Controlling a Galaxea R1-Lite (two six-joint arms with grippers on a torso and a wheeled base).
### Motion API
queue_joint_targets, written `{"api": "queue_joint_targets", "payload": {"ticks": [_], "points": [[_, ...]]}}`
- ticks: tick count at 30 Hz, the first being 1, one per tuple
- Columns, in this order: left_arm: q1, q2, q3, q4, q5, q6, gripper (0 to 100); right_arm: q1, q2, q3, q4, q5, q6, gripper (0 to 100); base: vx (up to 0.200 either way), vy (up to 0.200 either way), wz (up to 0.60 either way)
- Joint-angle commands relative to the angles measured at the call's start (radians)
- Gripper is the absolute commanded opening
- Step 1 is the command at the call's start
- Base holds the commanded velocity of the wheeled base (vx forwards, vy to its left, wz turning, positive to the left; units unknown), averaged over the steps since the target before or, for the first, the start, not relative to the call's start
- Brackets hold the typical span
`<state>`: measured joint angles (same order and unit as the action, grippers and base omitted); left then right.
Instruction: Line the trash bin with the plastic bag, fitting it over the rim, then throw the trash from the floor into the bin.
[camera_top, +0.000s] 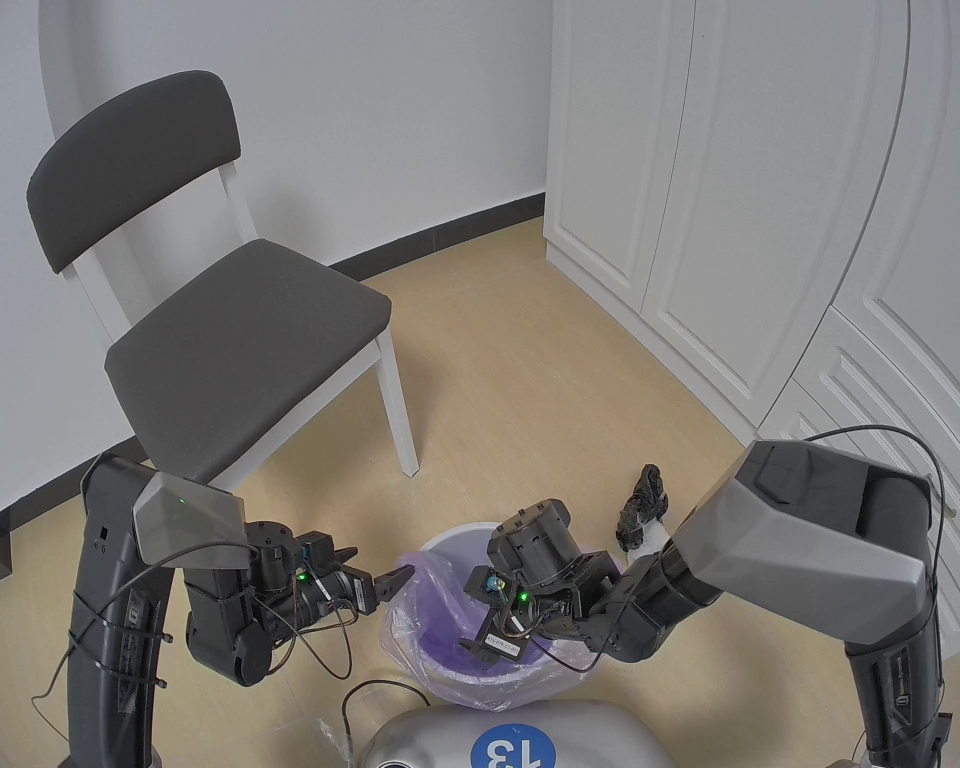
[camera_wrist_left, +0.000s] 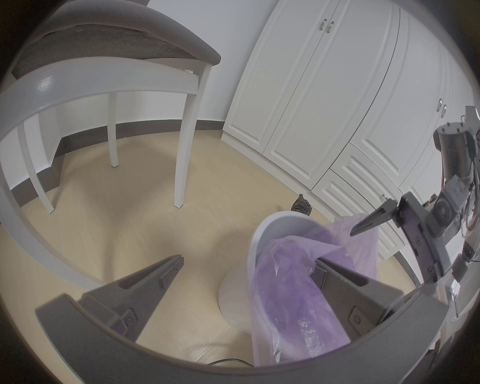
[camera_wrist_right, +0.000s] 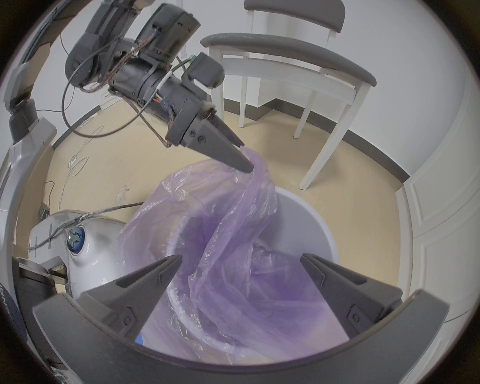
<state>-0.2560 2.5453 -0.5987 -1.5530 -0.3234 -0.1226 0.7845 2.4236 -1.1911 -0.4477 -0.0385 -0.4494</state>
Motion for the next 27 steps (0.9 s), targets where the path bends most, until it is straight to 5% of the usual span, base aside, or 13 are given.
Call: {"api": "queue_joint_targets", "payload": {"ticks": [1, 6, 7, 27], "points": [[0.000, 0.003, -0.004, -0.018, 0.001, 0.000, 100, 0.002, 0.055, -0.030, -0.002, -0.001, 0.003, 100, 0.000, 0.000, 0.00], [-0.002, 0.003, -0.012, -0.018, 0.018, 0.000, 100, 0.006, 0.100, -0.079, 0.001, -0.017, 0.028, 100, 0.000, 0.000, 0.00], [-0.002, 0.003, -0.012, -0.018, 0.020, 0.000, 100, 0.004, 0.101, -0.078, 0.001, -0.017, 0.028, 0, 0.000, 0.000, 0.00], [-0.002, -0.027, -0.015, -0.018, 0.058, 0.003, 100, -0.134, -0.051, -0.150, 0.080, -0.017, 0.058, 0, 0.000, 0.000, 0.00]]}}
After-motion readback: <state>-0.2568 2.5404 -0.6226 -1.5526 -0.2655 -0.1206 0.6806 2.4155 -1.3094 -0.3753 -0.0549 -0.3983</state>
